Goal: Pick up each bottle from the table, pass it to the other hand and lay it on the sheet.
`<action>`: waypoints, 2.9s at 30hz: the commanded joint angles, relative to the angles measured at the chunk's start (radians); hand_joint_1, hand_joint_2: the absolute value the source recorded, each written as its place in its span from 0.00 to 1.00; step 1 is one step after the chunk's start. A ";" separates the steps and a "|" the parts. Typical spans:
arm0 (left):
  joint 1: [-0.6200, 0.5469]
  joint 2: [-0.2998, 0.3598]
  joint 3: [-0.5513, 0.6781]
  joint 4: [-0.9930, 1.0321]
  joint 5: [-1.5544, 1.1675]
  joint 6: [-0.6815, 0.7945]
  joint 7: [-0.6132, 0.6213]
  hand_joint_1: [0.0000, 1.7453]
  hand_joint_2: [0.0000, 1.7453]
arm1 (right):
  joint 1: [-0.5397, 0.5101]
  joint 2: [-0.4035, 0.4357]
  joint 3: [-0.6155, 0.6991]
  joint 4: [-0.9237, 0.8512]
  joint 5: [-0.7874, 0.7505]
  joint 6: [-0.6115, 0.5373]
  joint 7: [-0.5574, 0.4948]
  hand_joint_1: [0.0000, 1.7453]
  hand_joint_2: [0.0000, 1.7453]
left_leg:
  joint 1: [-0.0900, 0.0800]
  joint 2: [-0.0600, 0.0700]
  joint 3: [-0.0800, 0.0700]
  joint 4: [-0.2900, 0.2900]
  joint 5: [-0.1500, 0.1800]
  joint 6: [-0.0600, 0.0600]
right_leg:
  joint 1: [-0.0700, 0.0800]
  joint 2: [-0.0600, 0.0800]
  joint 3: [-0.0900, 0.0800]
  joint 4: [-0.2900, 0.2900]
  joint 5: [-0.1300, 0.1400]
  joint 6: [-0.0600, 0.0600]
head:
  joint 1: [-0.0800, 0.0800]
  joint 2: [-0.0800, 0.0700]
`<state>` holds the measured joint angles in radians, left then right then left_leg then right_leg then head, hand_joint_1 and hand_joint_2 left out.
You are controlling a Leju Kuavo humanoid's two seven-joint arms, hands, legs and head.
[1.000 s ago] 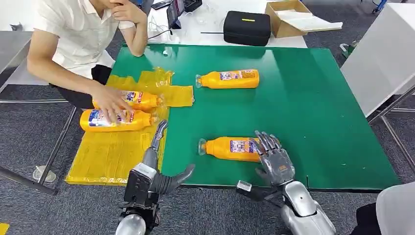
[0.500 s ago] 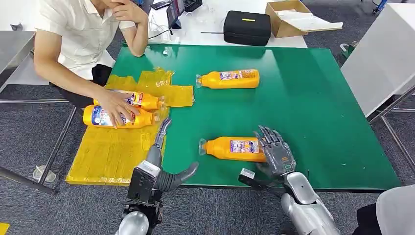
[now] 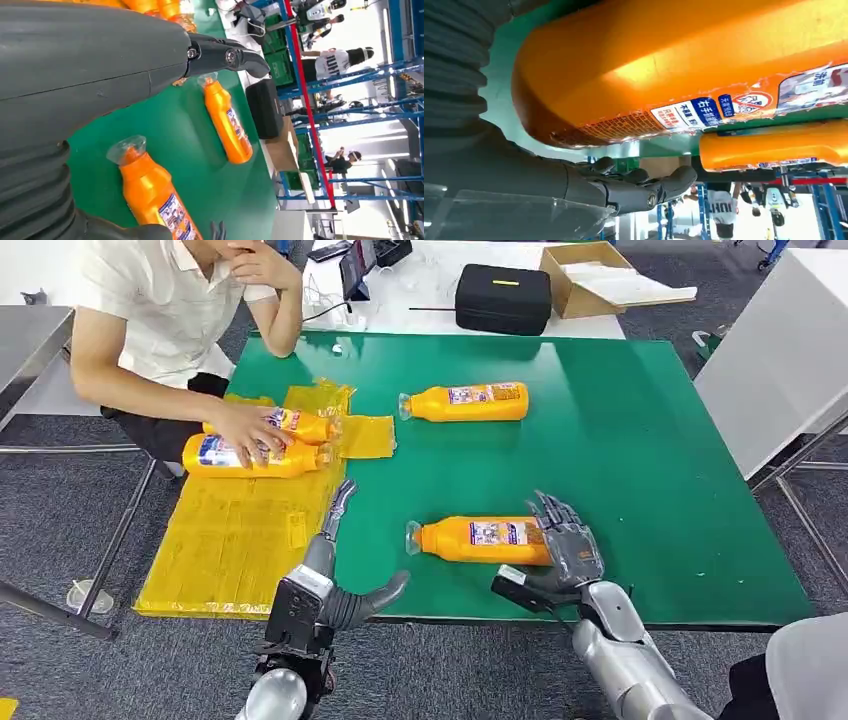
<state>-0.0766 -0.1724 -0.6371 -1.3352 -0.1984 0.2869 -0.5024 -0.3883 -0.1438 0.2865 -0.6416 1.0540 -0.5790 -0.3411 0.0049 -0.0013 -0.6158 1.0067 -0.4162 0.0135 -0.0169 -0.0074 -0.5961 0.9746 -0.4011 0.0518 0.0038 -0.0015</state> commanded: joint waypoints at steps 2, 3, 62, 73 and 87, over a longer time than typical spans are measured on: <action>-0.046 0.021 -0.027 0.061 0.017 -0.004 -0.005 0.00 1.00 | -0.046 0.017 -0.015 0.174 -0.042 0.119 -0.045 1.00 1.00 | 0.001 0.000 0.002 0.000 0.001 0.000 | 0.001 0.000 0.002 -0.001 0.001 -0.002 | 0.000 0.000; -0.048 0.021 -0.029 0.061 0.020 -0.005 -0.010 0.00 1.00 | -0.050 0.018 -0.019 0.185 -0.057 0.151 -0.049 1.00 1.00 | 0.001 0.000 0.002 0.000 0.001 -0.001 | 0.002 0.000 0.002 -0.001 0.001 -0.002 | 0.000 0.000; -0.069 0.011 -0.037 0.156 0.443 -0.265 -0.033 0.00 1.00 | 0.161 0.264 0.075 -0.339 -0.732 0.446 -0.332 1.00 1.00 | 0.001 0.006 -0.003 0.000 0.001 0.000 | 0.001 0.006 -0.004 0.000 0.002 0.000 | 0.000 0.000; -0.088 0.002 -0.027 0.165 0.453 -0.277 -0.019 0.00 1.00 | 0.131 0.263 0.138 -0.318 -0.683 0.424 -0.339 1.00 1.00 | 0.001 0.005 -0.003 0.000 0.001 0.001 | 0.001 0.005 -0.003 0.000 0.001 0.000 | 0.000 0.000; -0.102 -0.030 0.042 0.078 0.621 -0.301 0.003 0.00 1.00 | 0.108 0.277 0.267 -0.253 -0.676 0.428 -0.330 1.00 1.00 | 0.001 0.005 -0.003 0.001 0.000 0.001 | 0.001 0.005 -0.003 0.000 0.001 0.000 | 0.000 0.000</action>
<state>-0.1417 -0.2025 -0.6207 -1.2371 0.3523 0.0115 -0.5204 -0.2347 0.1251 0.4619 -1.0026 0.3857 -0.1602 -0.6672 0.0050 0.0017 -0.6218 1.0064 -0.4144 0.0147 -0.0170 -0.0045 -0.6014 0.9745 -0.3998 0.0536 0.0042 -0.0015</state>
